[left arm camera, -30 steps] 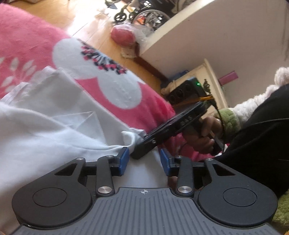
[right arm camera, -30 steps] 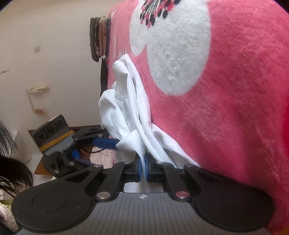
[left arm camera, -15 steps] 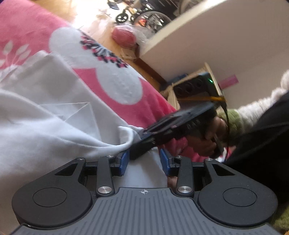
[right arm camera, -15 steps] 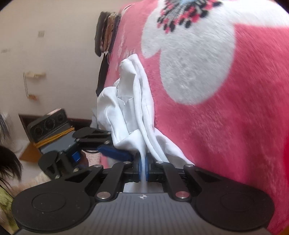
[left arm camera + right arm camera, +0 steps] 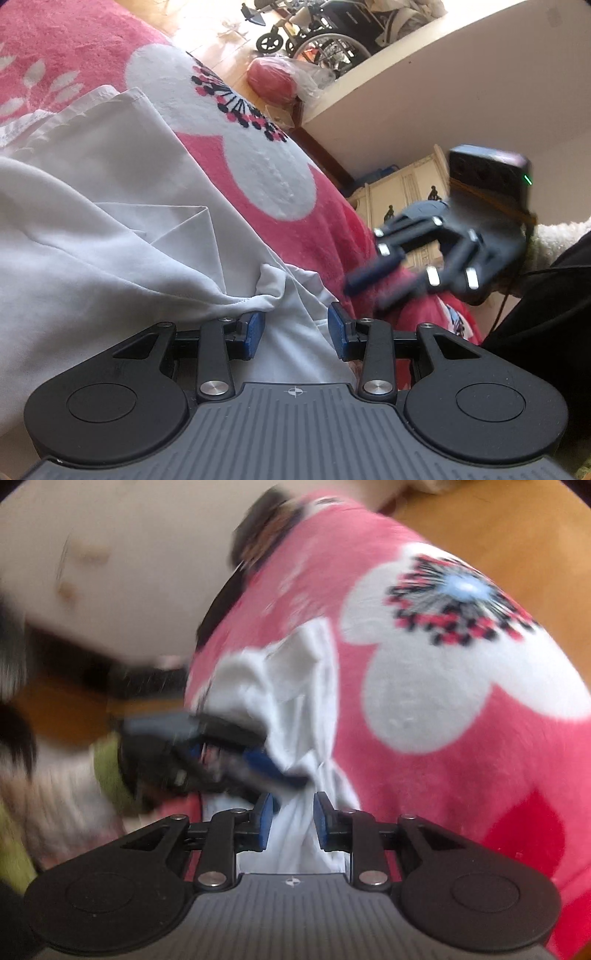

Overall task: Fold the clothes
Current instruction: 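Open the left gripper and release the shirt while the right gripper pinches its edge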

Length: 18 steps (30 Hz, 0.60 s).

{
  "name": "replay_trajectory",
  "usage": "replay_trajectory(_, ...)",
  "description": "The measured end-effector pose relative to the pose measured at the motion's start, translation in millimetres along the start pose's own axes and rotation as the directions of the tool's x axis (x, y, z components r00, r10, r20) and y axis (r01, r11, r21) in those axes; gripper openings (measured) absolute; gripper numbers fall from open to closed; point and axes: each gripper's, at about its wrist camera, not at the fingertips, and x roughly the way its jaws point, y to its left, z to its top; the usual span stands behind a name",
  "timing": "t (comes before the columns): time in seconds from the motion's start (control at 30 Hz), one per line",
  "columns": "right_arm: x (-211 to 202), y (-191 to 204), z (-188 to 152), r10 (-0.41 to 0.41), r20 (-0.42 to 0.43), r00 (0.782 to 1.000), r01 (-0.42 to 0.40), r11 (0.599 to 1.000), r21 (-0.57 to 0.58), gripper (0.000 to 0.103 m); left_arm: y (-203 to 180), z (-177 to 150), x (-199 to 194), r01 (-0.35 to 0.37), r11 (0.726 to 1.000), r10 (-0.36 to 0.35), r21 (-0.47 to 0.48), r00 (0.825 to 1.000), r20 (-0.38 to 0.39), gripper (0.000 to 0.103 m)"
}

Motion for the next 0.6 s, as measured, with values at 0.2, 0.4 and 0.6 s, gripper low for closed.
replay_trajectory(0.2, 34.5, 34.8, -19.9, -0.168, -0.163, 0.972, 0.112, 0.944, -0.31, 0.025, 1.0, 0.1, 0.1, -0.015, 1.0, 0.015, -0.012, 1.0, 0.012, 0.036)
replay_trajectory(0.4, 28.1, 44.0, -17.9, -0.203, -0.146, 0.968, 0.14, 0.924, -0.357, 0.016, -6.0, -2.9, -2.7, -0.039, 0.999, 0.04, -0.005, 0.999, 0.034, 0.039)
replay_trajectory(0.6, 6.6, 50.8, 15.8, -0.203, 0.008, 0.979, 0.192, 0.909, -0.37, 0.016, -40.6, -19.9, -31.6, -0.104, 0.991, 0.097, 0.079, 0.991, 0.095, 0.048)
